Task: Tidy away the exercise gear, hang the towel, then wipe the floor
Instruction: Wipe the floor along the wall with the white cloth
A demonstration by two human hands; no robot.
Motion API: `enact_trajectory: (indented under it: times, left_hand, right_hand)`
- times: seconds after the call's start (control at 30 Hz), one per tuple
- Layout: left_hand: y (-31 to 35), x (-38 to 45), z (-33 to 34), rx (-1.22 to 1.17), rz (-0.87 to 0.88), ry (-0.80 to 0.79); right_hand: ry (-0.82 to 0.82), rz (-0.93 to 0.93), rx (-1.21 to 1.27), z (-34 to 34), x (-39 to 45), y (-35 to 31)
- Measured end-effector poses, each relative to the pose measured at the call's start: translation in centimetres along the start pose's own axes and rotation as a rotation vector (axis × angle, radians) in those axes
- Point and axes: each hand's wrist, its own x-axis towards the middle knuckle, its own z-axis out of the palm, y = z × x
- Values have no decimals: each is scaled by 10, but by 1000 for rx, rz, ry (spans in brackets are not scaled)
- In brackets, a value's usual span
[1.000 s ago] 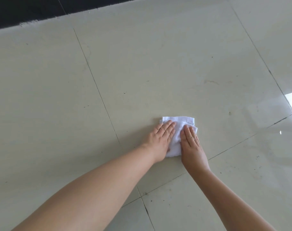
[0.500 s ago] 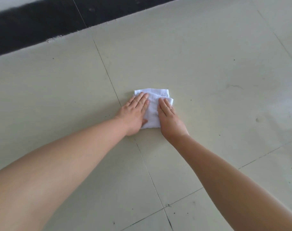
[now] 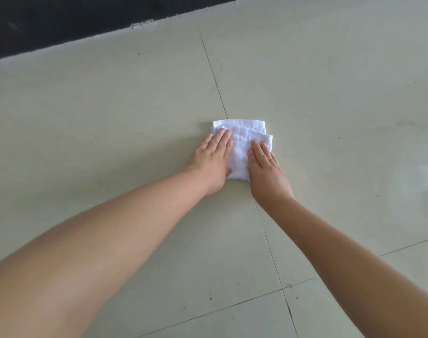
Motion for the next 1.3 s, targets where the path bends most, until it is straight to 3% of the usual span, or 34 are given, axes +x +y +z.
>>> enact_trajectory:
  times: [0.03, 0.2, 0.53, 1.3]
  left_hand:
    - [-5, 8, -6, 1, -15, -4]
    - [-36, 48, -24, -24, -56, 27]
    - [-110, 103, -40, -56, -174, 51]
    - [-126, 43, -20, 71, -113, -61]
  right_hand:
    - [-61, 8, -16, -10, 9, 2]
    - [-68, 62, -79, -44, 64, -4]
    - [72, 55, -41, -69, 183, -28]
    - [17, -79, 122, -39, 116, -72]
